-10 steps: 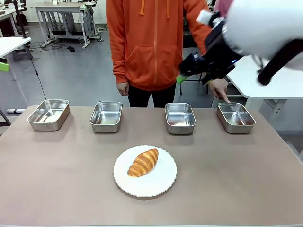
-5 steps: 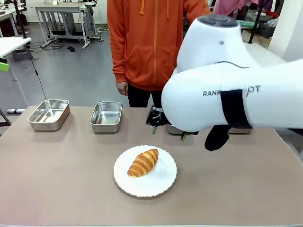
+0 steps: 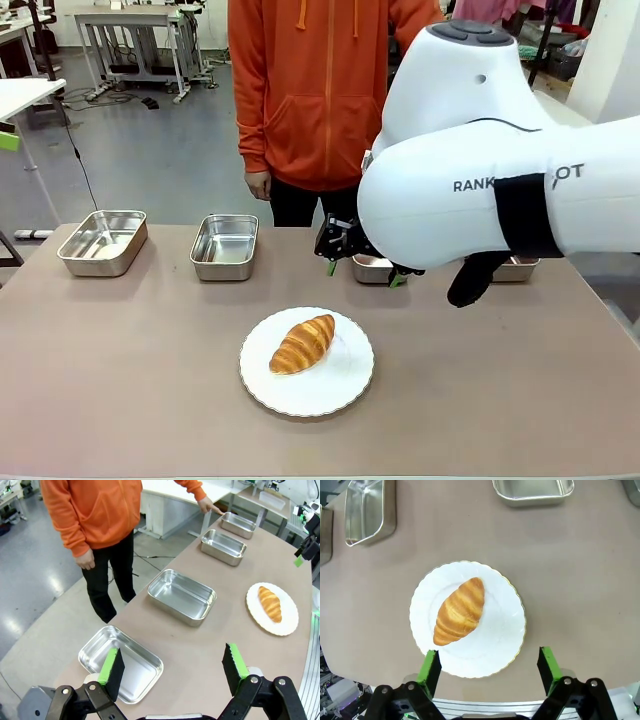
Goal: Place the bread in the container.
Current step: Place the Butter Roll into the Airtight Container indicated by the human.
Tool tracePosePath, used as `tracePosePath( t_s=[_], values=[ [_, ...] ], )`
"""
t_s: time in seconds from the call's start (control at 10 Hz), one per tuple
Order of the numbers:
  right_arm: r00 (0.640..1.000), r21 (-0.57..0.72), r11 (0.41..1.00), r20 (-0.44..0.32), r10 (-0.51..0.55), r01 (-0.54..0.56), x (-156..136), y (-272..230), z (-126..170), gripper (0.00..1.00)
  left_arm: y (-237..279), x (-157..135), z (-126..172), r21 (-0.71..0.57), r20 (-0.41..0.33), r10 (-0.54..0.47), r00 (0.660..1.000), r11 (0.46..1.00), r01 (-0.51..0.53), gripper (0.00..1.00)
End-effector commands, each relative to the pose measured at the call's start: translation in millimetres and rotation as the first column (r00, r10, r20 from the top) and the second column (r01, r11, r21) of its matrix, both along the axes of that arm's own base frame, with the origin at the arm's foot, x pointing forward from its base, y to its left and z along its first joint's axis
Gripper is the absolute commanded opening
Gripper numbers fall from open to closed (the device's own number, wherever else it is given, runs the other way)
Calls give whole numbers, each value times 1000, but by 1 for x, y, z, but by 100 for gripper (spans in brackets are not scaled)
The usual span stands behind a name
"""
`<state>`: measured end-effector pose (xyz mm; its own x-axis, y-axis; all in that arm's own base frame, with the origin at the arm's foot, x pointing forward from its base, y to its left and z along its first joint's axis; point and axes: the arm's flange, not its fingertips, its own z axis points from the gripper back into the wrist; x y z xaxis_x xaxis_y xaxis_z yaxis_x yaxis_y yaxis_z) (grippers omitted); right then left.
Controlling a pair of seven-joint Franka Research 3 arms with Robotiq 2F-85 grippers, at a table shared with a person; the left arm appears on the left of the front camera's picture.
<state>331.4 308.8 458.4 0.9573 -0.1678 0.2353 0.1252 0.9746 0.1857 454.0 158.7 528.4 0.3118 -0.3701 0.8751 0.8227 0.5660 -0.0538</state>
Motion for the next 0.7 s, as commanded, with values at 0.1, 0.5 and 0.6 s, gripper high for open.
tracePosePath(
  t_s=[0.1,0.5,0.6],
  values=[
    [1000,0,1000,0,0,0,0,0,0,100,-1,-2,2,-4,7,-3,1000,1000,3,100],
    [980,89,978,-69,-185,191,34,45,-36,100,-1,-2,2,-4,7,-3,1000,1000,3,100],
    [971,86,969,-88,-223,230,40,52,-46,100,-1,-2,2,-4,7,-3,1000,1000,3,100]
  ],
)
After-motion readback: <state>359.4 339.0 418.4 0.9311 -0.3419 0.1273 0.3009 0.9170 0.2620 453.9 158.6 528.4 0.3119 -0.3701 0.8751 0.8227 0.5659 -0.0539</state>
